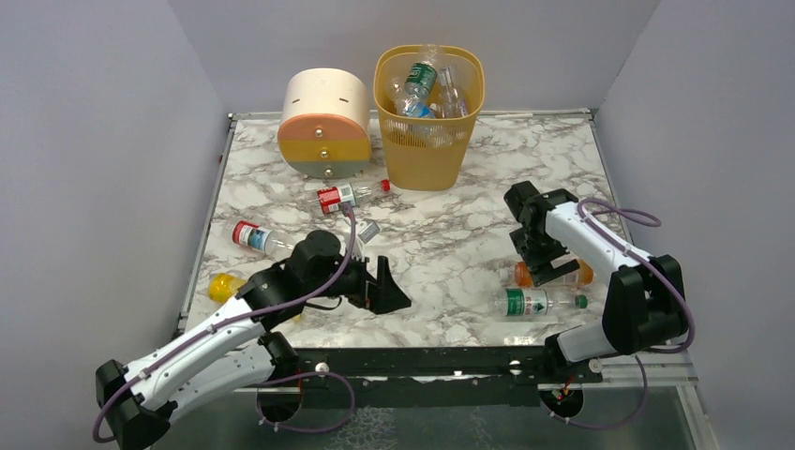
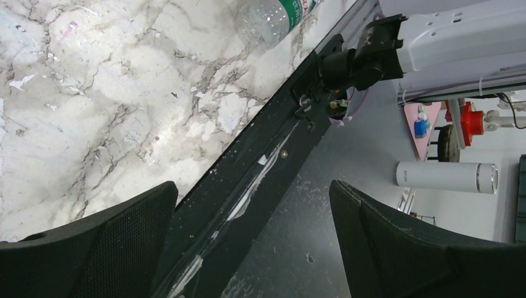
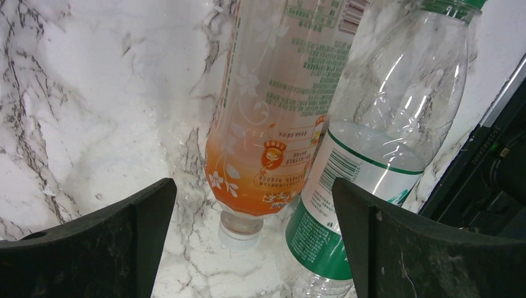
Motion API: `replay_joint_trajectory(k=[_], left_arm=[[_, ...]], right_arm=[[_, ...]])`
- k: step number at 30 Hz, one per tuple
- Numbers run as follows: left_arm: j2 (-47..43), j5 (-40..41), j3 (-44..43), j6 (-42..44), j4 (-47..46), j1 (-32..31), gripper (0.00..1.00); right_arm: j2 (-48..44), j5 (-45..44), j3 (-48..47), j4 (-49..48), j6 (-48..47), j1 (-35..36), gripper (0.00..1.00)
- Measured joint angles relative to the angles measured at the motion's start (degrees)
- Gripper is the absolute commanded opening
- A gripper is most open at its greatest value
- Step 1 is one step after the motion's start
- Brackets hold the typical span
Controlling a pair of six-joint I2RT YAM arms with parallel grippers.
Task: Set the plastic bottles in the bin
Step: Pick up the plastic bottle at the center of the board.
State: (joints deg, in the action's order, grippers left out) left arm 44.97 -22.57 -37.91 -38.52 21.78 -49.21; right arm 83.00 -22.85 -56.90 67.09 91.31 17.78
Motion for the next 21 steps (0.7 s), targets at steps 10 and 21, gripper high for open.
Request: replay_joint_trajectory(k=[10,21], left_arm=[[-8.9,2.1,-0.1,-2.6,6.0,0.0,0.99],[-9.7,4.7,-4.1,-3.0,11.5,0.0,0.99]], right_arm=[[2.2,-1.9,0.0,0.0,1.2,-3.4,0.99],[8.4,-2.0,0.1,-3.5,-0.4,-4.7,0.94]])
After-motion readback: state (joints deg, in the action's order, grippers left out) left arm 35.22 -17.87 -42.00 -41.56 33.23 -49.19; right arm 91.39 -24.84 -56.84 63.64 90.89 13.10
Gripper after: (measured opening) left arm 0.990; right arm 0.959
